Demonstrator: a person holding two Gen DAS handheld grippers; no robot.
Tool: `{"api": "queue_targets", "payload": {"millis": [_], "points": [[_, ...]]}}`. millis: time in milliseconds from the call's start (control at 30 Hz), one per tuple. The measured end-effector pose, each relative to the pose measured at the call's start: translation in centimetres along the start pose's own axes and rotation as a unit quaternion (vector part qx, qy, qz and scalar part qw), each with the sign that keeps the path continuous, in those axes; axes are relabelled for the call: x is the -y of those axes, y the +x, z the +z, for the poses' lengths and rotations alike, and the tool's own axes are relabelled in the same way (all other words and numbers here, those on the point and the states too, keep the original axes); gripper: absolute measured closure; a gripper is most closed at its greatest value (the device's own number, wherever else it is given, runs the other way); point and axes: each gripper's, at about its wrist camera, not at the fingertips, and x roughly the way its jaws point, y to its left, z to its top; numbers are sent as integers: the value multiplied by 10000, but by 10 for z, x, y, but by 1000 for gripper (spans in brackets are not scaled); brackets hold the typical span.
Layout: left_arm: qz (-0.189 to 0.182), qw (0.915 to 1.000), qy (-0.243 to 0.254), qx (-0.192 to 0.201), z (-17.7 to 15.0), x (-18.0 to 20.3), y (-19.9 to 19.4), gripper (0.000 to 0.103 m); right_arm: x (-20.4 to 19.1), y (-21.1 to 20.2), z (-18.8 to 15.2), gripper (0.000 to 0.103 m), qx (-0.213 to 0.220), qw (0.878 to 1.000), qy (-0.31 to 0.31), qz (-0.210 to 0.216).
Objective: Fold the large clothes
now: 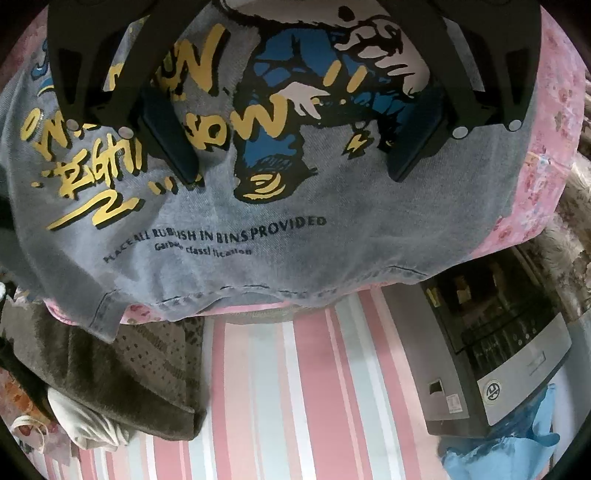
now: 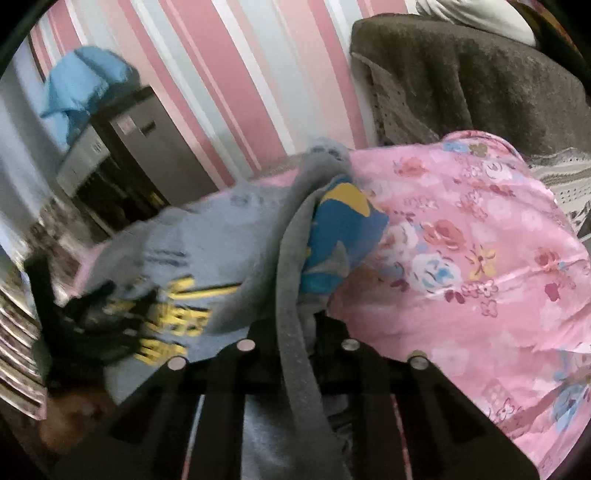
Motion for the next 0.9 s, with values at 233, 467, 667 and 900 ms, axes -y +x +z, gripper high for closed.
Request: {"api": "queue_targets", "payload": {"millis": [233,467,667,900], "points": [[-123,9999,-86,-34,2,-6,4,3,-36,-32,16,92,377,9982,146,438],[-362,9991,-194,127,16,-33,-26,3,-72,-44,28,92,721,9949,323,635],[-210,9982,-318,462,35,-76,-56,3,-113,-44,36,92,856,9905,470,972],[-23,9956,-734,588,30,-154,-69,3,-176,-10,26,92,678,9917,451,996]]}}
